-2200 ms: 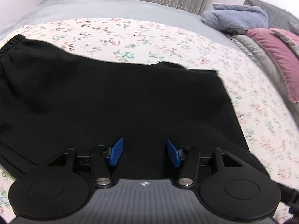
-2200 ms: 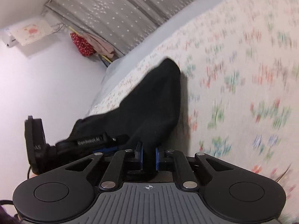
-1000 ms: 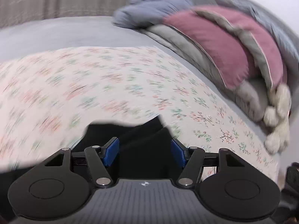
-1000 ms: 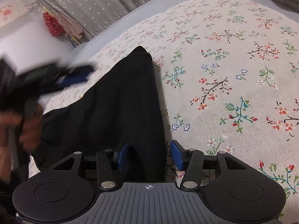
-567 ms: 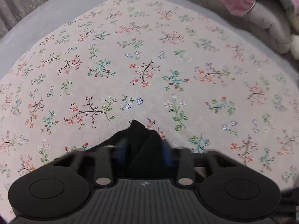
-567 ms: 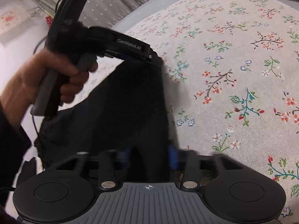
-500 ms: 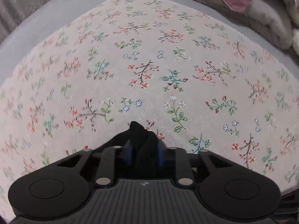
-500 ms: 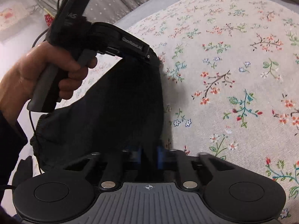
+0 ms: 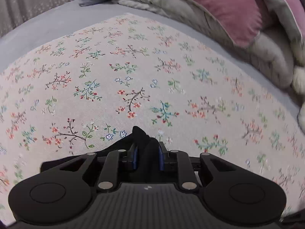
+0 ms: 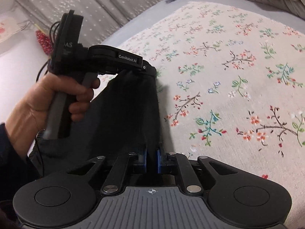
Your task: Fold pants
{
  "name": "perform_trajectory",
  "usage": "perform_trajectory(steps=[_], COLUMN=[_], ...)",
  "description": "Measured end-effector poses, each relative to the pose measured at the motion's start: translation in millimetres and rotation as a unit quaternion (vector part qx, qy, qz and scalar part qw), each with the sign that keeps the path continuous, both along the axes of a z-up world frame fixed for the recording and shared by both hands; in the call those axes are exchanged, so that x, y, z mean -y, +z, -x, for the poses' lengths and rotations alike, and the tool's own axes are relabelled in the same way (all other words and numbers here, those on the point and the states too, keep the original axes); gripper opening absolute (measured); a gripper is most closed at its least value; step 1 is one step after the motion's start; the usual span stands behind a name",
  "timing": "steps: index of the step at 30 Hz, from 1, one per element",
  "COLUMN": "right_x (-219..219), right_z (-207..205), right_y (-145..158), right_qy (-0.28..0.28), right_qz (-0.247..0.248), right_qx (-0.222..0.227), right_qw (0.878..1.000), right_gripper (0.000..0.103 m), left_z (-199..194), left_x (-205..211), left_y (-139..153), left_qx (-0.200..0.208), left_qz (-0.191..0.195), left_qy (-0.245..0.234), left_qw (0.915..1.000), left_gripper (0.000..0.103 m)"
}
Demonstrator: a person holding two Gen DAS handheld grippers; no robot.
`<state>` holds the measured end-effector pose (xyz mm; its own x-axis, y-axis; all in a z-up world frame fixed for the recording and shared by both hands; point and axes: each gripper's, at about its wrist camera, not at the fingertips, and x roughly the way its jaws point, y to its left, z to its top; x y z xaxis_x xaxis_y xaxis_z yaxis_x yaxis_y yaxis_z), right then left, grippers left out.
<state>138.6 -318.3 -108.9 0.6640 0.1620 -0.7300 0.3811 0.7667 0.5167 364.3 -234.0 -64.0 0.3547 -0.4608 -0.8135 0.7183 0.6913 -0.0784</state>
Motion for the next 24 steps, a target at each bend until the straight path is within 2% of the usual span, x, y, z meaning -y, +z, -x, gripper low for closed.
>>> perform_trajectory(steps=[4,9,11,13,16,18,20,21,24], right_x=[2,3,4,5,2,-3,-7,-10,-12], right_z=[1,0,1,2,1,-1,-2,-1,-2], right_y=[0,-4,-3,-3,-5,-3,-6,-7,-8], right_qy=[-0.003,0.0,0.0,0.001,0.007,0.01,0.01,0.01,0.009], right_qz=[-0.01,-0.007,-0.007,-0.005,0.002,0.008,0.015,0.017,0.019], right_qx=[-0.004,-0.011,-0.011,-0.01,-0.011,-0.013,-0.018,-0.019,-0.021], right_qw=[1.0,1.0,1.0,1.0,1.0,1.0,1.0,1.0,1.0], right_gripper=[0.012,0.012,0.012,0.012,0.012,0.012,0.012,0.012,0.011], left_z=[-12,-2,16,36,48,36,24,21,21], left_x=[-17,-25,-29,-33,-47,-58,-69,-71,-78], left_y=[7,43,52,47,16,-8,-22,-23,-18], left_qx=[-0.024,0.027,0.037,0.027,0.004,-0.023,-0.055,-0.057,-0.054], left_qz=[0.051,0.075,0.075,0.066,0.055,0.077,0.127,0.136,0.149], left_qy=[0.027,0.07,0.048,0.013,0.022,0.053,0.09,0.106,0.121], left_qw=[0.998,0.9943,0.9953,0.9974,0.9982,0.9953,0.9864,0.9834,0.9799], left_gripper=[0.021,0.025,0.025,0.025,0.024,0.022,0.015,0.004,0.001])
